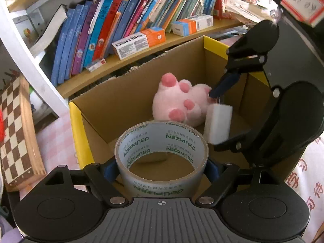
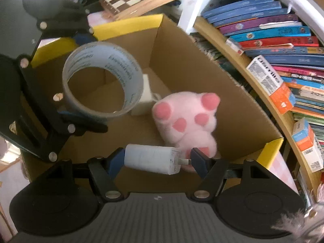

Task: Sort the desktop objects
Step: 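Open both grippers to drop the tape roll and adapter into the box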

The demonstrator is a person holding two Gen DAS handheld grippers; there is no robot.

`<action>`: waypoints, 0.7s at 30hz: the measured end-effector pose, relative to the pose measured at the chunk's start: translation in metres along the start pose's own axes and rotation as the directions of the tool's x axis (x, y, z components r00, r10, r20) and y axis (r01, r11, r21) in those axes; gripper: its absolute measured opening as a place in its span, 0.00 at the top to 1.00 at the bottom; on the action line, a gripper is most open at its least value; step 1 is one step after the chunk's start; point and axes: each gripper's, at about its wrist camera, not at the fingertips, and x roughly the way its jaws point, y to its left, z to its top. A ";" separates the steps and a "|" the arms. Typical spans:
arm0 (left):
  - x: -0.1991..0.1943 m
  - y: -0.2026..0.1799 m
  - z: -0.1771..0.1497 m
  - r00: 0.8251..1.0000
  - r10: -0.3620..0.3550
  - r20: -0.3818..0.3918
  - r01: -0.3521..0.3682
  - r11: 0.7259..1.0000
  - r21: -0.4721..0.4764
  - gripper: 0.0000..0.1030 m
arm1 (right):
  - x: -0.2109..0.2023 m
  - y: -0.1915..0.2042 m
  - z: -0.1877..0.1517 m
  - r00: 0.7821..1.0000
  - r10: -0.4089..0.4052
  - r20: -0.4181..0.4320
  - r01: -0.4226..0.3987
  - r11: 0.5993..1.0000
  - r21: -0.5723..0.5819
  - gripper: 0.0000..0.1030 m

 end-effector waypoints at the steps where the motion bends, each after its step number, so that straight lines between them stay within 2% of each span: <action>1: 0.000 0.000 0.000 1.000 -0.002 -0.003 0.002 1.000 0.004 0.18 | 0.001 0.000 0.001 1.000 0.005 -0.004 -0.005 1.000 -0.002 0.33; 16: 0.003 -0.002 0.004 1.000 0.008 -0.020 -0.008 1.000 0.016 0.18 | 0.006 0.003 0.004 0.999 0.024 -0.027 -0.024 1.000 -0.011 0.32; 21: 0.001 -0.004 0.003 0.999 0.039 -0.010 -0.039 0.999 0.016 0.17 | 0.004 0.005 0.003 1.000 0.017 -0.020 -0.017 1.000 -0.006 0.31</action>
